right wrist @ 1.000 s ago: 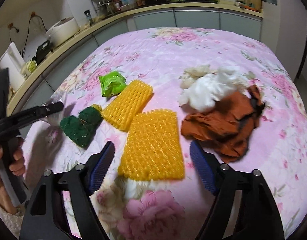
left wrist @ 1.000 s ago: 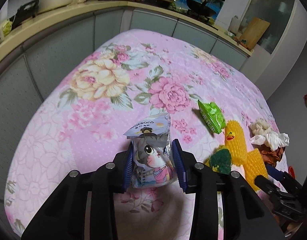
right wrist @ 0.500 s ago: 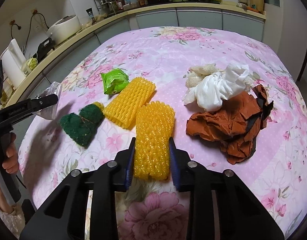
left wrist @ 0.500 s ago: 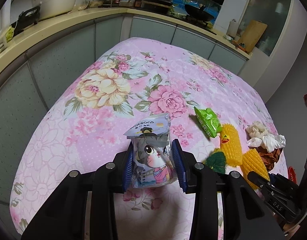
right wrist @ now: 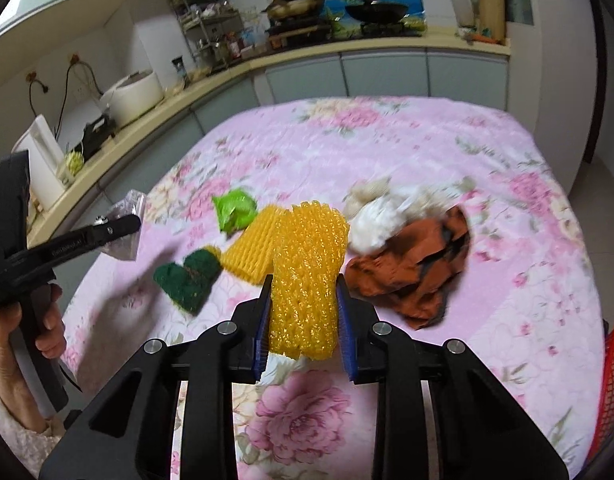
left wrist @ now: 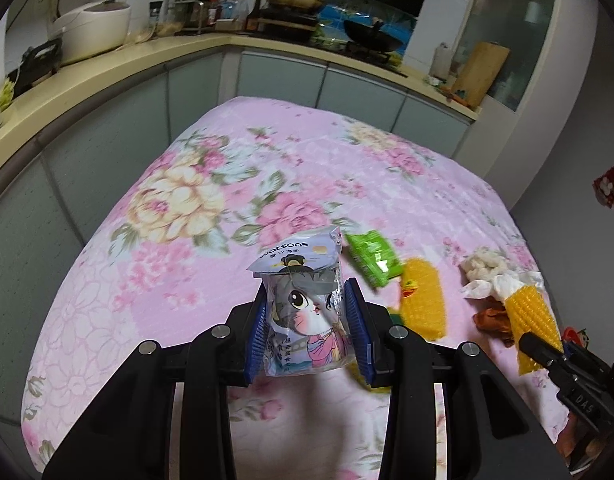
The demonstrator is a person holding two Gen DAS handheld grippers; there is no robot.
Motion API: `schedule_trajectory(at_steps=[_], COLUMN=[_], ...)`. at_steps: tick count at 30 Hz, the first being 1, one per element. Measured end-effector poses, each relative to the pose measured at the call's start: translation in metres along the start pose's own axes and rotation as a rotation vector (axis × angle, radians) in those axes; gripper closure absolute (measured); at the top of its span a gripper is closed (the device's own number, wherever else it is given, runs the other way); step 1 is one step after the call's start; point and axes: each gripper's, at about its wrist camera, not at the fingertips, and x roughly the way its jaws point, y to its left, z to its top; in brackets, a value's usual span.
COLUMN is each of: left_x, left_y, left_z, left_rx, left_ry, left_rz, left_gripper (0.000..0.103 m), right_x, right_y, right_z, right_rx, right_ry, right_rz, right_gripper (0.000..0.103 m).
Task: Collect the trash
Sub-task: 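Carry the snack packet and yellow mesh in both grippers over the red wastebasket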
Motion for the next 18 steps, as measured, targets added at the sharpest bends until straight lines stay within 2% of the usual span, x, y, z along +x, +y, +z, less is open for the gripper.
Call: schedule_trajectory(at_steps=[18], left_x=[0.008], left_y=[-0.084], left_z=[0.025], left_rx=[0.155], left_ry=[-0.041], left_rz=[-0.102], left_gripper=[0.068], right_x=[-0.046], right_y=[-0.063], right_z=[0.026], right_rx=[0.113], right_ry=[-0.145], right_rz=[-0.113], right_gripper=[0.075])
